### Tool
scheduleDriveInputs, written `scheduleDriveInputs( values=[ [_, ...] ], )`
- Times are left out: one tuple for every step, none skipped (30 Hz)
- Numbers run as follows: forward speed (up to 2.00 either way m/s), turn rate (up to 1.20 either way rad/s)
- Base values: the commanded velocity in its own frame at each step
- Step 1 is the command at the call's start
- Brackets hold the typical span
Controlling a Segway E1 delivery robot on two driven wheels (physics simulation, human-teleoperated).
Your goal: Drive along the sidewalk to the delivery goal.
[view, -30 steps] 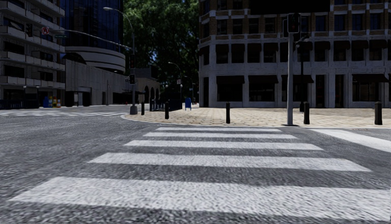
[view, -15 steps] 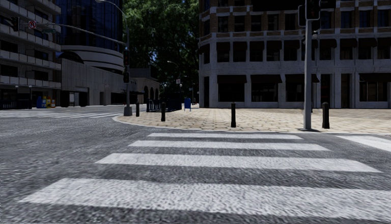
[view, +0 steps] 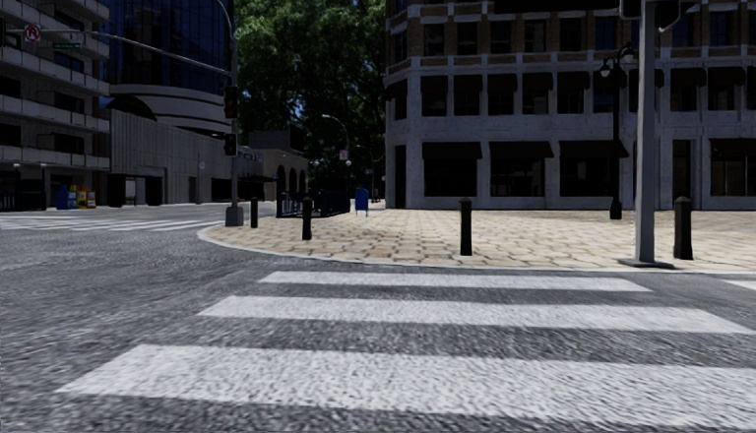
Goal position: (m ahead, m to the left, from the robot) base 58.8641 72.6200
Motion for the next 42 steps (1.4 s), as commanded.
scheduleDriveInputs(
  values=[
    [2.0,0.0],
    [2.0,0.0],
    [2.0,0.0],
    [2.0,0.0],
    [2.0,0.0],
    [2.0,0.0],
    [2.0,0.0],
    [2.0,0.0],
    [2.0,0.0],
    [2.0,0.0],
    [2.0,0.0],
    [2.0,0.0],
    [2.0,0.0],
    [2.0,0.0],
    [2.0,0.0],
    [2.0,0.0],
    [2.0,0.0],
    [2.0,0.0],
    [2.0,0.0],
    [2.0,0.0],
    [2.0,0.0],
    [2.0,0.0],
    [2.0,0.0],
    [2.0,0.0],
    [2.0,0.0],
    [2.0,0.0],
    [2.0,0.0],
    [2.0,0.0],
    [2.0,0.0],
    [2.0,0.0],
    [2.0,0.0],
    [2.0,0.0],
    [2.0,0.0],
    [2.0,0.0],
    [2.0,0.0],
    [2.0,0.0],
    [2.0,0.0],
    [2.0,0.0],
    [2.0,0.0],
    [2.0,0.0],
    [2.0,0.0],
    [2.0,0.0]
  ],
)
